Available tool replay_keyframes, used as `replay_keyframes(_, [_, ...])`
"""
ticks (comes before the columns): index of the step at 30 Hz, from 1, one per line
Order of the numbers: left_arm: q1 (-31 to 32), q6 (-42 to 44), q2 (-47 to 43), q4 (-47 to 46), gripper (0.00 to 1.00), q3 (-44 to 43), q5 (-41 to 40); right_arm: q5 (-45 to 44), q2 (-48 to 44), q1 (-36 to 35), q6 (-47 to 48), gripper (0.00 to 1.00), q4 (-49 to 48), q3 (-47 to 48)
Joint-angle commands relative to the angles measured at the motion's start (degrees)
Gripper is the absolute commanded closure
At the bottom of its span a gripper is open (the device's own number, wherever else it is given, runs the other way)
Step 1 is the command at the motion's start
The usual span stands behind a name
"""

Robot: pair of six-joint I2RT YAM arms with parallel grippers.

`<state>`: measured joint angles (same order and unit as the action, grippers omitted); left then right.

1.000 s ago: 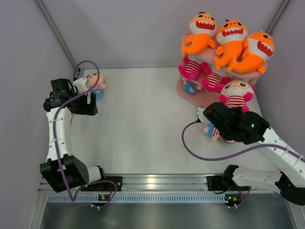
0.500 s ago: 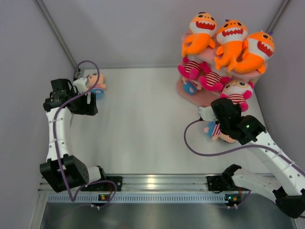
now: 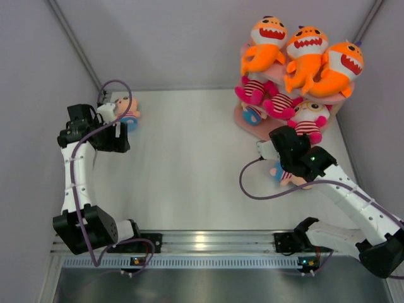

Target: Place and organize the stuffed toys onto the shelf

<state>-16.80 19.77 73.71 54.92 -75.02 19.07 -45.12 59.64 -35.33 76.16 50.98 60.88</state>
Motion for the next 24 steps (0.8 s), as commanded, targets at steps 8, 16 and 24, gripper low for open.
replay_keyframes(8, [0.1,1.1,-0.8,-0.2,0.14,-0.6,2.0,2.1,2.7,5.4,4.1,1.00,-9.1,2.6])
replay_keyframes(16, [0.1,1.2,-0.4,-0.2,0.14,-0.5,2.1,2.5,5.0,7.0,5.4,1.00,-13.2,3.4])
replay_keyframes(24, [0.1,1.3,-0.2,-0.2,0.14,-0.4,1.8,4.2,5.6,9.4,5.4,0.93,-19.2,2.1])
